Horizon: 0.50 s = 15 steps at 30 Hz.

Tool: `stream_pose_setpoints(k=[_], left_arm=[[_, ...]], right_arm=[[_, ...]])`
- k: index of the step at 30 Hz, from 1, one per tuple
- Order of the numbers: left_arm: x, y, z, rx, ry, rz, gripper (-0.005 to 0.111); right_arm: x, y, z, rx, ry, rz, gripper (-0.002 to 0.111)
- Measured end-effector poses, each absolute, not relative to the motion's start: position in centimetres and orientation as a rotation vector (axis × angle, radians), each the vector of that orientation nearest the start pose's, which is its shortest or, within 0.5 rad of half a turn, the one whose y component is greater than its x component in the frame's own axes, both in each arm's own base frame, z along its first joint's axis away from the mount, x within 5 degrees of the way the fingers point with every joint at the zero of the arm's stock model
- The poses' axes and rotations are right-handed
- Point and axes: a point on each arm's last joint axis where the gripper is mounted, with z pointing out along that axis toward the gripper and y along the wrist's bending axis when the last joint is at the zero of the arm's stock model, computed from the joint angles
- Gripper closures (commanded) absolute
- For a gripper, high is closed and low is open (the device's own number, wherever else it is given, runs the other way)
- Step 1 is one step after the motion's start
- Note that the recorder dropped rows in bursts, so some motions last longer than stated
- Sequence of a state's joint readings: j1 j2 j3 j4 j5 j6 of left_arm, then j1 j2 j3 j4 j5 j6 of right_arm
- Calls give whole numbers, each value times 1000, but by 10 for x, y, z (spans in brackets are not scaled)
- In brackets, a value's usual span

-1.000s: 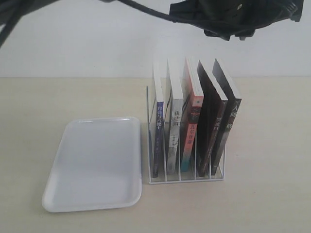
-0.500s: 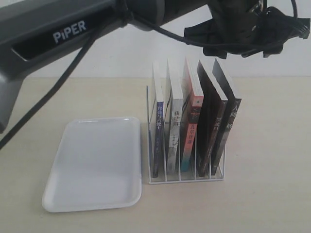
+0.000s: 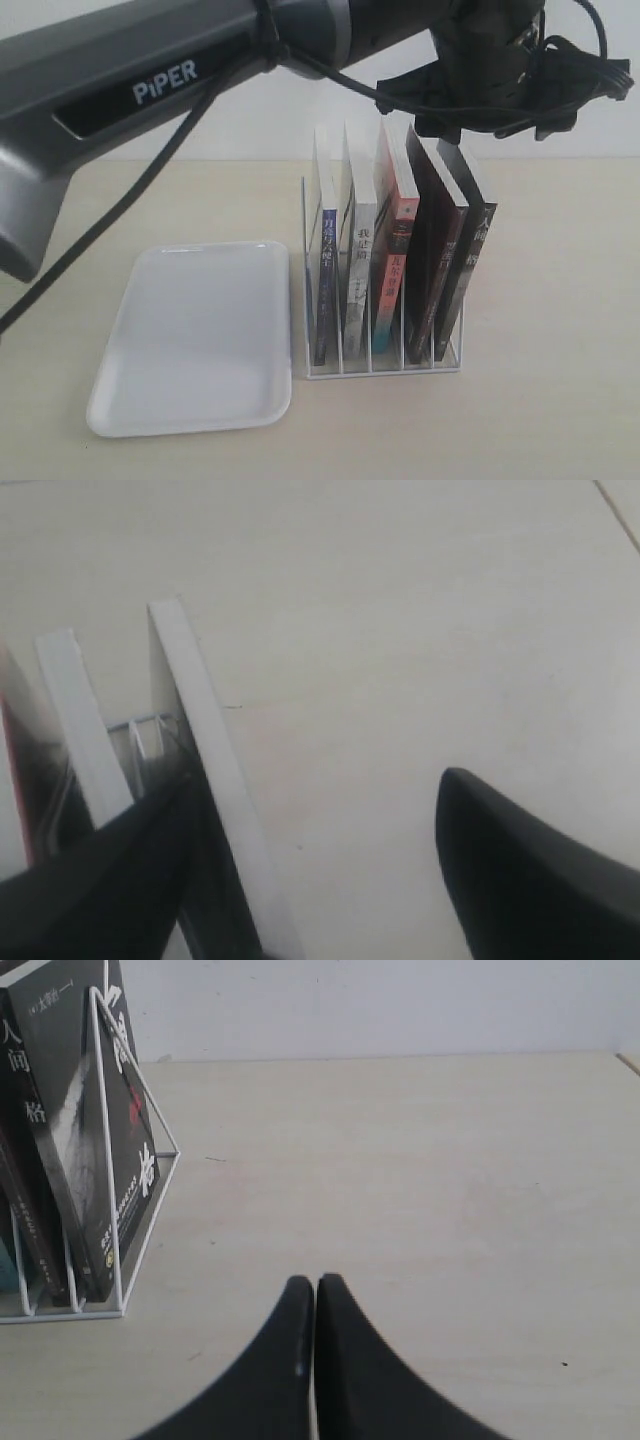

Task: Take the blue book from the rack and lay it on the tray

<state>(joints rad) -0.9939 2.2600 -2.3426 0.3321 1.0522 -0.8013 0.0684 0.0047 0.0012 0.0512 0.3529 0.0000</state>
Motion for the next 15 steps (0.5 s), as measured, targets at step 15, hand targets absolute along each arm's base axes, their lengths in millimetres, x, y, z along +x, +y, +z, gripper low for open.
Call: stream_pose_setpoints(k=[15], left_arm=[[303,-417,288,261,2496,-362,55]], right_arm=[[53,5,181,-31,1843,98,108]])
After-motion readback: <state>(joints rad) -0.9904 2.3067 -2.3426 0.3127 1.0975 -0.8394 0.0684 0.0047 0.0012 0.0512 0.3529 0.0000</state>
